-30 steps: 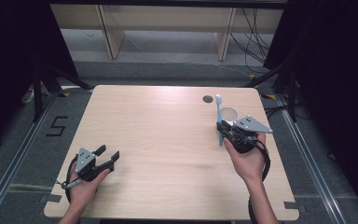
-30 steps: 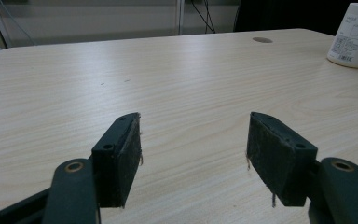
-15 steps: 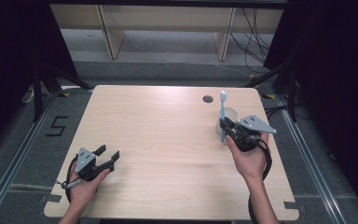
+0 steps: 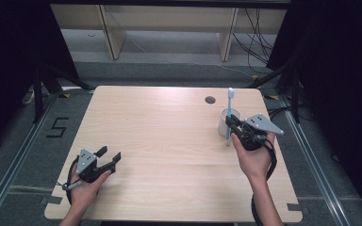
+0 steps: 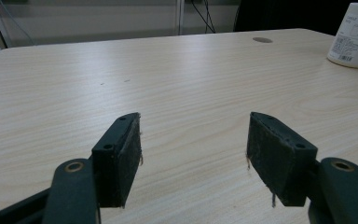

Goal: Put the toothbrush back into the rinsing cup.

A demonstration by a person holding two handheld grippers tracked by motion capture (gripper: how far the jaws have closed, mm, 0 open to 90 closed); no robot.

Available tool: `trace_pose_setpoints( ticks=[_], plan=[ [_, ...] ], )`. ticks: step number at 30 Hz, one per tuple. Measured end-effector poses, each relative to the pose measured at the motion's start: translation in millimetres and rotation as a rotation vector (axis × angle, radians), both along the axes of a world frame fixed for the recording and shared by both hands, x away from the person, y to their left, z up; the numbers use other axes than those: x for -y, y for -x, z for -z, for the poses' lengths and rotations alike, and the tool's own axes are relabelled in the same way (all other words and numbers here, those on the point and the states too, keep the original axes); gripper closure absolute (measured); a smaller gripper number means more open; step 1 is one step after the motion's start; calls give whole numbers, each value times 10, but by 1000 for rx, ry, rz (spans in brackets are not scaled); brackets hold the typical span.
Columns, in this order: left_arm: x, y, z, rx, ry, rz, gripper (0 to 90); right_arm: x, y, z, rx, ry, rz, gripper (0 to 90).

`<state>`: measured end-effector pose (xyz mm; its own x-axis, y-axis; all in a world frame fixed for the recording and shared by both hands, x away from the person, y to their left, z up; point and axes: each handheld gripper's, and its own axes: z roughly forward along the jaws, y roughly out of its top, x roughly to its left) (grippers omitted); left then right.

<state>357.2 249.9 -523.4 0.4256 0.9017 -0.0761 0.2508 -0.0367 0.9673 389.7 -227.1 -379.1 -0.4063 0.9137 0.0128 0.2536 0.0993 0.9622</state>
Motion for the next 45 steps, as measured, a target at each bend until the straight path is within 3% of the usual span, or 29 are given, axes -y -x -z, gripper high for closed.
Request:
trace_pose_setpoints(
  ticks=[4, 11, 15, 18, 22, 23, 26, 32, 40, 45],
  plan=[
    [1, 0, 0, 0, -1, 0, 346, 3, -18, -3, 9, -21, 4, 794],
    [3, -2, 0, 1, 0, 0, 346, 42, -38, -28, 20, -9, 26, 794],
    [5, -3, 0, 1, -2, 0, 347, 58, -63, -24, 28, -29, 36, 794],
    [2, 7, -8, -11, -11, -6, 347, 88, -86, -27, 51, -16, 49, 794],
    [6, -8, -1, 2, -4, 1, 347, 92, -96, -36, 35, -42, 51, 794],
    [7, -8, 0, 2, -4, 1, 347, 106, -106, -38, 59, -26, 59, 794],
    [5, -9, -1, 1, -3, 2, 347, 103, -113, -48, 46, -42, 60, 794],
    [6, -8, 0, 2, -4, 1, 347, 136, -142, -61, 74, -31, 70, 794],
    [6, -7, 0, 2, 0, 0, 347, 143, -164, -79, 75, -63, 89, 794],
    [1, 5, -9, -11, -8, -5, 347, 170, -190, -85, 91, -53, 95, 794]
  ],
)
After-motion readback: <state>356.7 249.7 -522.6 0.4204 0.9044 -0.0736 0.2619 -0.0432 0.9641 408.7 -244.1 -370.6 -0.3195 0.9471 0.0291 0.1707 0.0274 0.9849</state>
